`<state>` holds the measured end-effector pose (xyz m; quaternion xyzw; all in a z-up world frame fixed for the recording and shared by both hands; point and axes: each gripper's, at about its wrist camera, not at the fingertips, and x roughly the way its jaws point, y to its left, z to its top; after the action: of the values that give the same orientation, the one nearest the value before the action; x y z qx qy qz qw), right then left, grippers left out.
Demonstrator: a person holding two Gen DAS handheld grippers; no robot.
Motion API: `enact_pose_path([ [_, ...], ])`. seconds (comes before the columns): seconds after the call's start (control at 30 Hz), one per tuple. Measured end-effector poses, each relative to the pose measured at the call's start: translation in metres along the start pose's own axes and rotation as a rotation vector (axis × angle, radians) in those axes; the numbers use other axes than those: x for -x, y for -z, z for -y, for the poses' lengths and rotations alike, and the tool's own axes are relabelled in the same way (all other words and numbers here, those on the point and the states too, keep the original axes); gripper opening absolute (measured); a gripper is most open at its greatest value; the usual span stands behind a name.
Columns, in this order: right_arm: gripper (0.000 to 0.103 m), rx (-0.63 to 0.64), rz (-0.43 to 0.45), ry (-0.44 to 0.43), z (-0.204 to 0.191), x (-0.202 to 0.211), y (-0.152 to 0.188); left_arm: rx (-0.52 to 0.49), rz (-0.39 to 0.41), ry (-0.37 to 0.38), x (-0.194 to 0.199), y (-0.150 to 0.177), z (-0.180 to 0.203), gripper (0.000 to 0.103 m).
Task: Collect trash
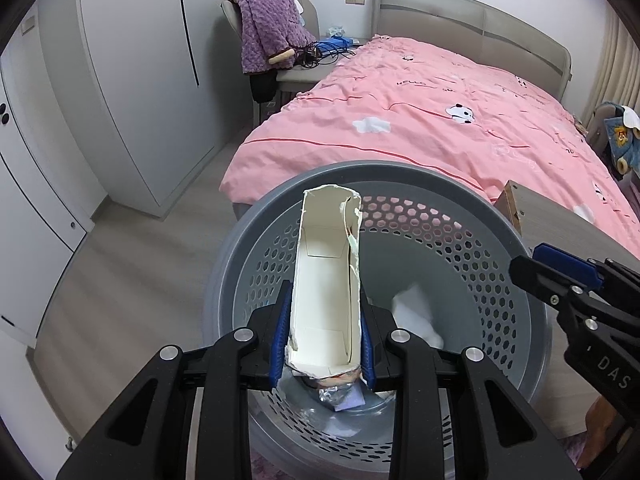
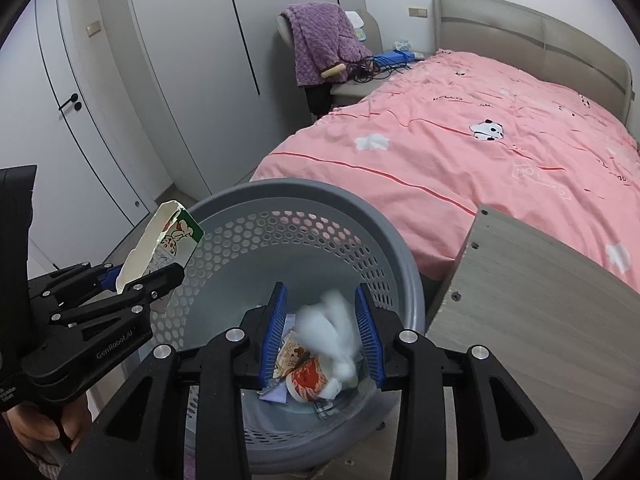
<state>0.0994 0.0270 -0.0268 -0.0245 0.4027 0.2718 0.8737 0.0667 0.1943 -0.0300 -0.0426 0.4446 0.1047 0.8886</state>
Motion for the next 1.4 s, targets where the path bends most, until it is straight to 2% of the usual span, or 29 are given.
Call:
enact_pose_path([
  [0.03,0.036,0.001,0.001,0.002,-0.001,0.0,-0.001,0.001,0.001,-0.002,0.001,0.001,0.0,0.039],
  [0.13,0.043,0.001,0.009,0.004,-0.001,0.002,-0.001,0.006,0.01,-0.01,0.005,0.001,-0.001,0.052],
  [0.4,0.05,-0.005,0.019,0.014,0.001,0.009,0.002,0.008,0.018,-0.025,0.011,0.001,-0.001,0.057],
  [0.63,0.054,-0.009,0.022,0.022,0.003,0.012,0.006,0.012,0.032,-0.041,0.019,0.003,-0.001,0.066],
  [1.13,0.075,-0.038,0.052,0.038,0.013,0.025,0.012,0.02,0.044,-0.078,0.032,0.006,0.0,0.079],
  [1.4,0.083,-0.043,0.065,0.051,0.015,0.032,0.013,0.022,0.04,-0.083,0.036,0.006,0.001,0.081],
])
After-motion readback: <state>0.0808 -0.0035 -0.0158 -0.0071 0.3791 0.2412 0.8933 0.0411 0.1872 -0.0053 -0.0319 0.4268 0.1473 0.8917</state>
